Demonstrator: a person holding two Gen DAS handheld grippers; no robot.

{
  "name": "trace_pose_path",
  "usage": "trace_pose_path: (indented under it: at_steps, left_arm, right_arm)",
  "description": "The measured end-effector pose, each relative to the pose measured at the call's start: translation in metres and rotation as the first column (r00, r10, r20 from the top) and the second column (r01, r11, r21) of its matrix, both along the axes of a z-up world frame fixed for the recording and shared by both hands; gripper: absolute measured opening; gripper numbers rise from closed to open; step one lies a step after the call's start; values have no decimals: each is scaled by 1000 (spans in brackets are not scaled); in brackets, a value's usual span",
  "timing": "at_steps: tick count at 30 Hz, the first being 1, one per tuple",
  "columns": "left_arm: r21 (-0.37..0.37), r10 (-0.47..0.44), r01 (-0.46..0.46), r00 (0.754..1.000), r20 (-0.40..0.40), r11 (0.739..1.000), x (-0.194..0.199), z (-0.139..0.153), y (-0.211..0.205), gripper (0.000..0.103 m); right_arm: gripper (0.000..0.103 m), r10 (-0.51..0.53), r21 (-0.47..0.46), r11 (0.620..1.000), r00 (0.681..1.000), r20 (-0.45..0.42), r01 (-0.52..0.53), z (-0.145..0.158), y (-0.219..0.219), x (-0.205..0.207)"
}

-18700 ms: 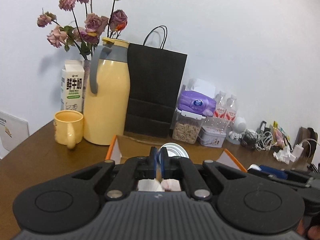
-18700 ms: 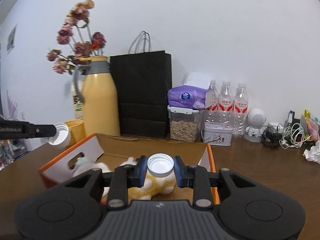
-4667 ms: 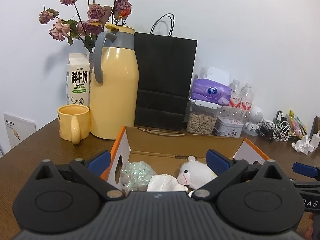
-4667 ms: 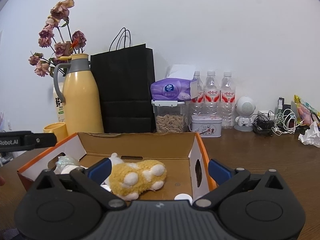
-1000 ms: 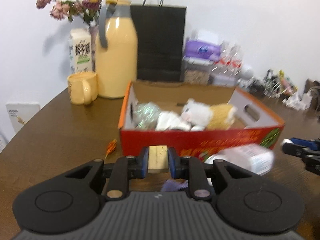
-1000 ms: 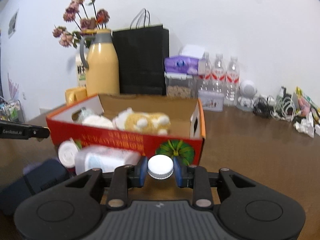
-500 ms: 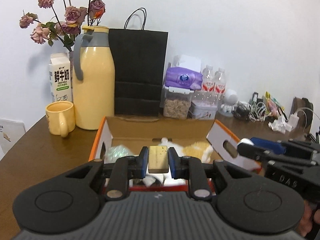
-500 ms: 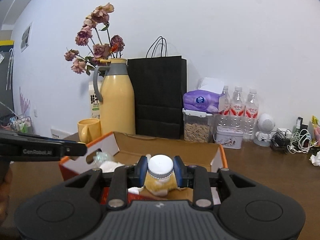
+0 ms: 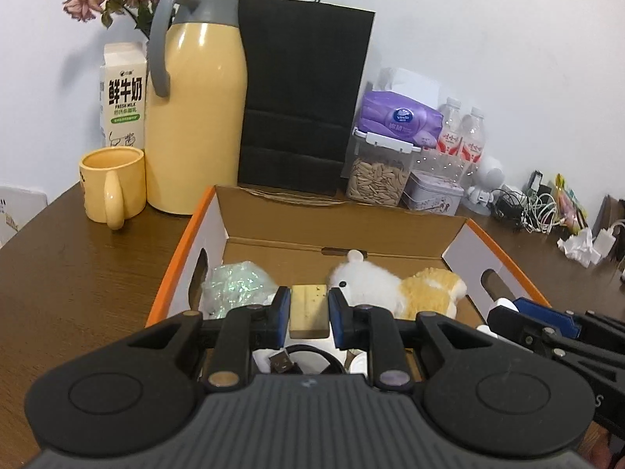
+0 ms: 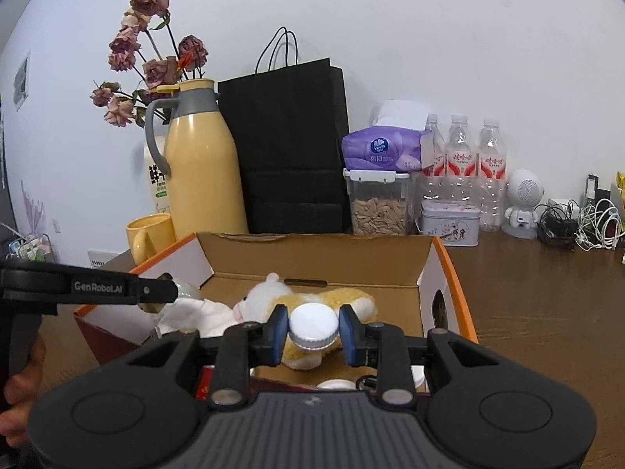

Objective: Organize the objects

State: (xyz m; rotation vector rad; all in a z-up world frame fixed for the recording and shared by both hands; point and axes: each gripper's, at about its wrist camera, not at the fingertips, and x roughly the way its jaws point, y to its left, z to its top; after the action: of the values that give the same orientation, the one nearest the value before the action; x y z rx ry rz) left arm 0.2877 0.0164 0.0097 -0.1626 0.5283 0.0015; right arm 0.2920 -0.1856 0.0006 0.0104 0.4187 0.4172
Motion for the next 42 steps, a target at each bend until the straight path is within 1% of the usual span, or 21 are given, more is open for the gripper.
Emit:
trace_pose_path:
  at_steps: [4,9,11,12,13,14,15,16,17,18,19,32,42]
  left_arm:
    - [46,-1,0,1000,15,999,-5,-4,-8,22]
    - [50,3,-3,1000,14,999,-4,-6,-9,23]
    - [46,13,-14,999,29,999,-6,-5,-8,36]
    - [44,18,-20,999,41,999,-8,-4,-7,50]
    - [47,27,-30,998,57,998,-10,-3,-7,63]
    - [51,35,-39,997,71,998,-12,-1,-7,73]
    - [54,45,-49,995,87,997,-14,0,-8,95]
    - [58,59,-65,992,111,996,-16,1,-8,103]
    - [64,73,-82,988,136,995,-19,2,-9,103]
    - [69,75,-86,986,147,994,-20,3,-10,103]
    - [70,70,-81,986,148,994,-21,3,-11,103]
    - [75,62,-73,989,134,994,-21,1,-13,103]
    - [86,45,-57,989,140,995,-29,3,-16,103]
  right_arm:
    - [27,-22,-14,1000,1000,-17,22,-6,0,3]
    - [27,-35,-28,999,999,-20,35,-8,2,3]
    - [27,-40,-30,999,999,-16,39,-8,2,2]
    - [28,-44,-32,999,999,-14,44,-8,3,1]
    - [35,-46,-32,998,999,-14,45,-9,3,1]
    - [47,-46,-31,998,999,-12,46,-8,3,0]
    - [56,-51,-34,998,999,-7,51,-8,3,0]
    - [75,-61,-39,997,998,1,61,-8,4,-2]
    - [94,-72,-45,996,997,11,73,-7,4,-3]
    - [100,-81,-49,995,997,19,82,-7,5,-3]
    - [103,-86,-49,995,996,23,87,-7,4,-4]
    - [103,-84,-49,995,996,20,85,-7,5,-5]
    - [103,-87,-43,995,995,42,89,-3,3,-11]
